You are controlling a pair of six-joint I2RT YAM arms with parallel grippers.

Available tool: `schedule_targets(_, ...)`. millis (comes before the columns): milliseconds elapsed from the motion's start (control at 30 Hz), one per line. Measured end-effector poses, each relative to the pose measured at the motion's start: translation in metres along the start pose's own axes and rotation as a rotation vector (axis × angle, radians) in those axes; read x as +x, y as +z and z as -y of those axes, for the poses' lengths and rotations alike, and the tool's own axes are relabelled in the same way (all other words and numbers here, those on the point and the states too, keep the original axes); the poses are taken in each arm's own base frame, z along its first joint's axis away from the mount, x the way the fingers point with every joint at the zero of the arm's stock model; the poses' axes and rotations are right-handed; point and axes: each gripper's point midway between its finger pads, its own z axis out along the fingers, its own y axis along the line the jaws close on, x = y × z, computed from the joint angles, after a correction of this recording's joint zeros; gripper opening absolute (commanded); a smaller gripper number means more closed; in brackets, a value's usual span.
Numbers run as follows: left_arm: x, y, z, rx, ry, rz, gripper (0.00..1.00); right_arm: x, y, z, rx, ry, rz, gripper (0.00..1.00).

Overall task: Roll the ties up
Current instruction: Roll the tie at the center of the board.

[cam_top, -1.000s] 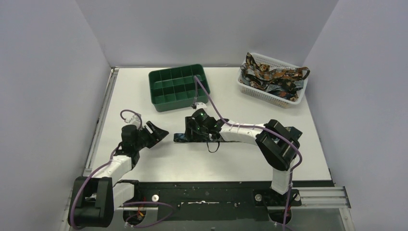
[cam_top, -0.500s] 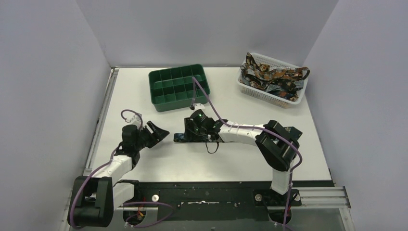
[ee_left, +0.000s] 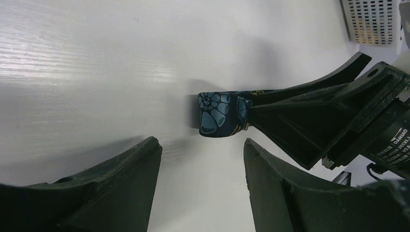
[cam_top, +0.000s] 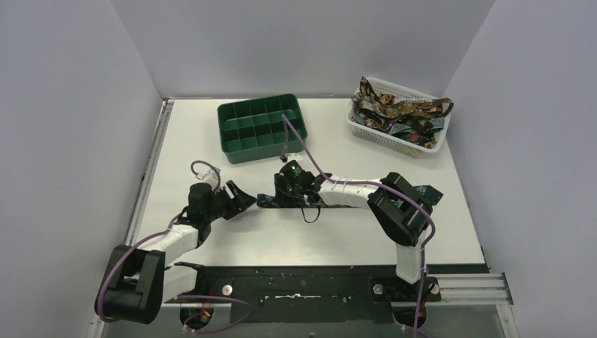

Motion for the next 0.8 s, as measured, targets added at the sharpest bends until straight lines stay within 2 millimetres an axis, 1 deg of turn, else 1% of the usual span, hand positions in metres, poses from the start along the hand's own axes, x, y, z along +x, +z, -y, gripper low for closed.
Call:
schedule_targets(333,0.011,0.012,-0.004,-0.003,0.0,-0.037,0.6,0.0,0.0,0.002,0.0,-0.022,-0.002,0.39)
schedule_targets(600,0.011,0.02,0.006,0.057,-0.01,-0.039,0.6,0.001,0.001,0.004,-0.001,-0.022,0.002,0.39)
schedule_targets(800,0.016,0.029,0.011,0.084,-0.031,-0.073,0.55,0.001,0.002,0.003,-0.004,-0.02,0.005,0.38)
